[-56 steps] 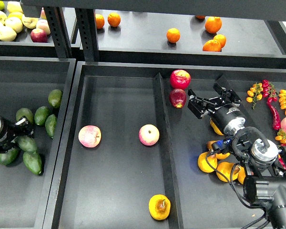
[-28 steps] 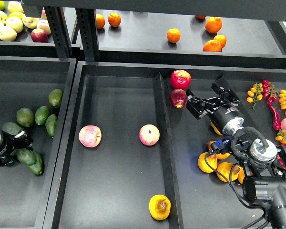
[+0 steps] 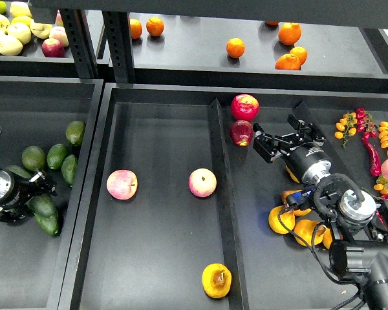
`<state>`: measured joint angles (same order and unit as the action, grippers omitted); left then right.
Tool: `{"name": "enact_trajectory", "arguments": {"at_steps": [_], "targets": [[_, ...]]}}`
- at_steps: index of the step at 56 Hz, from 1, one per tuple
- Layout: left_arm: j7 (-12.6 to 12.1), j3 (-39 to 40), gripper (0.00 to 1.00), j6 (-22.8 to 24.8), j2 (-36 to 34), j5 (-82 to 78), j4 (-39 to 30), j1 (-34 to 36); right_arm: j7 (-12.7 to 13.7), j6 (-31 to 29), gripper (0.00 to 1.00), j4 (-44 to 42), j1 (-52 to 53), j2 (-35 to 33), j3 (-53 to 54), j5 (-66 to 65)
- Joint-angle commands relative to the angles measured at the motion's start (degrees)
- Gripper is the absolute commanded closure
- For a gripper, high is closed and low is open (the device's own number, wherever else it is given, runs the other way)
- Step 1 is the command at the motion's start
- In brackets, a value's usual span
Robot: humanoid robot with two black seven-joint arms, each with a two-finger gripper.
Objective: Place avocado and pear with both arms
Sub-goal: 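Open the left gripper to release the avocado and lift away, then move the left gripper back over the middle bin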
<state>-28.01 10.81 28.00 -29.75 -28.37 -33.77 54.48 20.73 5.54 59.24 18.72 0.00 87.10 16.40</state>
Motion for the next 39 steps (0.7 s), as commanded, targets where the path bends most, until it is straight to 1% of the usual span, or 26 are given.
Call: {"name": "enact_trajectory", "arguments": {"at_steps": [1,5,11,15,16,20,28,39], "targets": [[0.01,2.1,0.01,0.0,-0.57,0.51,0.02,1.42,0.01,0.0,0.0,0.0,-0.09,0.0,-0.09,0.03],[0.01,4.65,0.01,0.0,-0.92,0.51,0.02,1.33,0.01,0.0,0.0,0.0,0.0,0.0,-0.35,0.03],[0.01,11.59,0.01,0.0,-1.19,1.99,0.11,1.07,0.1,0.0,0.0,0.0,-0.18,0.0,-0.7,0.03],[0.01,16.51,0.01,0.0,-0.57,6.03,0.11,0.63,0.1,0.0,0.0,0.0,-0.35,0.0,-0.7,-0.05],[0.01,19.04,0.01,0.0,-0.22,8.91,0.02,0.37,0.01,0.0,0.0,0.0,-0.44,0.0,-0.7,-0.05],[0.01,22.84,0.01,0.0,0.83,12.19,-0.85,-0.6,0.01,-0.09,0.0,0.0,-0.53,0.0,-0.7,-0.05],[0.01,33.12,0.01,0.0,3.47,17.64,-1.74,-4.64,0.01,-0.7,0.0,-0.09,-1.32,0.0,-0.79,0.03],[0.01,48.41,0.01,0.0,10.93,24.14,-2.17,-12.98,0.45,-6.41,0.0,0.0,-3.17,0.0,-0.88,0.12]]}}
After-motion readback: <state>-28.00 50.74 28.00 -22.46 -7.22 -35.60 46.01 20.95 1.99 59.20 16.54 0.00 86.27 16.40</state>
